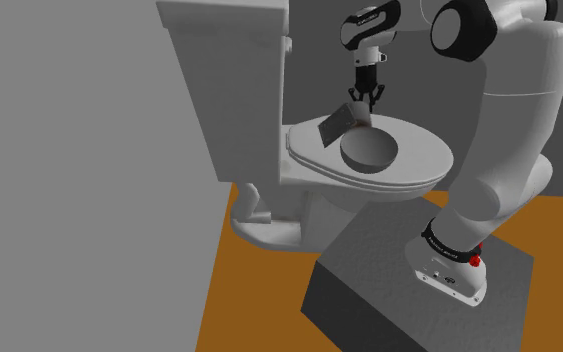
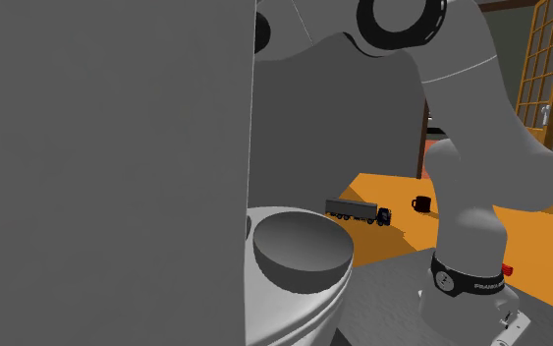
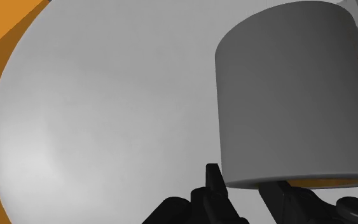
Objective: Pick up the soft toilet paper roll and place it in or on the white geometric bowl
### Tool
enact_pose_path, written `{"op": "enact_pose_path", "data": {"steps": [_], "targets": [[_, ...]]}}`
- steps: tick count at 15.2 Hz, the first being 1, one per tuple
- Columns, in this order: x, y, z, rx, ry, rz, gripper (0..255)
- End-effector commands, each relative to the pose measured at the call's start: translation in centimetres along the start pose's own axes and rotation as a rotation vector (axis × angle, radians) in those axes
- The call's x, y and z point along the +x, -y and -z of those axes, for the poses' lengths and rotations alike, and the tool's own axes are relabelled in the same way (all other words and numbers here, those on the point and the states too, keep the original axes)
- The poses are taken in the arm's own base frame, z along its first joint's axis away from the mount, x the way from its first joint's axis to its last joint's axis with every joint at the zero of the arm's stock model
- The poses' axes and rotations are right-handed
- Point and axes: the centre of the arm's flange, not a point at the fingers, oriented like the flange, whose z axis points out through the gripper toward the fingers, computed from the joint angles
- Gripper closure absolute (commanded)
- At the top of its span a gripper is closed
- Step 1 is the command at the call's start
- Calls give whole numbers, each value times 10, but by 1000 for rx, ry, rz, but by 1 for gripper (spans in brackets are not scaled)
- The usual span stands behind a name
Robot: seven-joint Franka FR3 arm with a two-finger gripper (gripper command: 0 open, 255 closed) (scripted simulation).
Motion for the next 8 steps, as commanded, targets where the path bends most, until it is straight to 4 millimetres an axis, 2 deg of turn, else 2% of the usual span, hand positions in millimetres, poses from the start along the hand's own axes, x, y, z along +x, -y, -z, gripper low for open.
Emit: {"op": "enact_pose_path", "data": {"steps": [1, 8], "targets": [[-4, -3, 10, 0, 0, 0, 255], [-16, -12, 43, 0, 0, 0, 255]]}}
